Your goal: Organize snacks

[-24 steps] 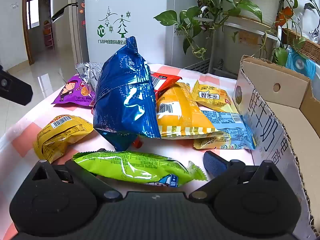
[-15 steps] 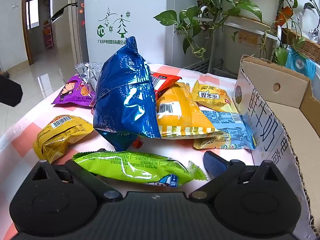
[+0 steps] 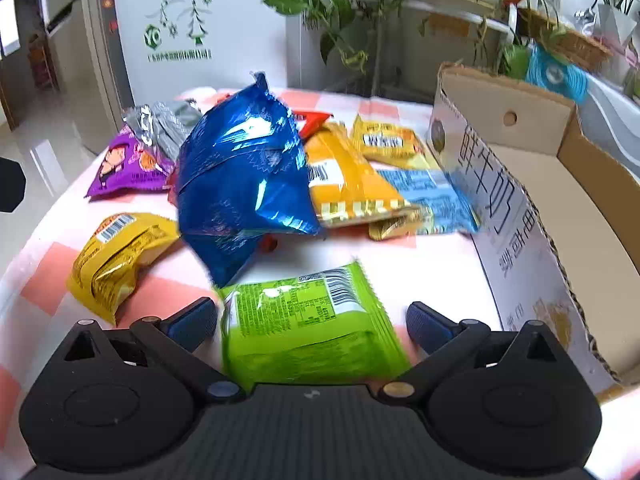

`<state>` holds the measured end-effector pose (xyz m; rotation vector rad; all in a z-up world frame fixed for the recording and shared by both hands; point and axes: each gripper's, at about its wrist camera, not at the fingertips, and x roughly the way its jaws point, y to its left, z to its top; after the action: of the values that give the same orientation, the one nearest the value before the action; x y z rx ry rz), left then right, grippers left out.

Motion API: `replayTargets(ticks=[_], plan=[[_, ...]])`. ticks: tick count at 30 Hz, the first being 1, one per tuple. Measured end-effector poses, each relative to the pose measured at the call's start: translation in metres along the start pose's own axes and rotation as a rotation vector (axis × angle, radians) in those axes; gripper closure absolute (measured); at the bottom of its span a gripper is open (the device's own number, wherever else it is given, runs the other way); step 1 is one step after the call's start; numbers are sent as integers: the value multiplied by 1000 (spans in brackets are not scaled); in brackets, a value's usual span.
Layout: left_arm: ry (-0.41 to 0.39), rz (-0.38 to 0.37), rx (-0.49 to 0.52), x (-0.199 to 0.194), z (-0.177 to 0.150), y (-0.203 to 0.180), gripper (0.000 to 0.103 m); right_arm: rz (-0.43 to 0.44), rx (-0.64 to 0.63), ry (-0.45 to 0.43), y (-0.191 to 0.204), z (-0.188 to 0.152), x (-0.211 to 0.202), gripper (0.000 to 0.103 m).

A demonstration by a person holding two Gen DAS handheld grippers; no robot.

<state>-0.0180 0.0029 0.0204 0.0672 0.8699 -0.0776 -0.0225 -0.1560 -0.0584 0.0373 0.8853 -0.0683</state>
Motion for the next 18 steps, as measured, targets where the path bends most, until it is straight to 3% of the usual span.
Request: replayTargets(ticks=[4, 10, 15, 18], plan=[[-7, 6, 7, -2, -1, 1, 2, -1, -3, 81, 1, 6, -1, 0], [-10, 15, 9, -4, -1, 3, 2, -63, 14, 87, -3, 2, -9, 0], [-11, 20, 12, -6, -2, 4, 2, -171, -102, 23, 5, 5, -26, 0], [-6, 34, 21, -7, -2, 3, 1, -194, -84, -20, -2, 13, -43, 0]])
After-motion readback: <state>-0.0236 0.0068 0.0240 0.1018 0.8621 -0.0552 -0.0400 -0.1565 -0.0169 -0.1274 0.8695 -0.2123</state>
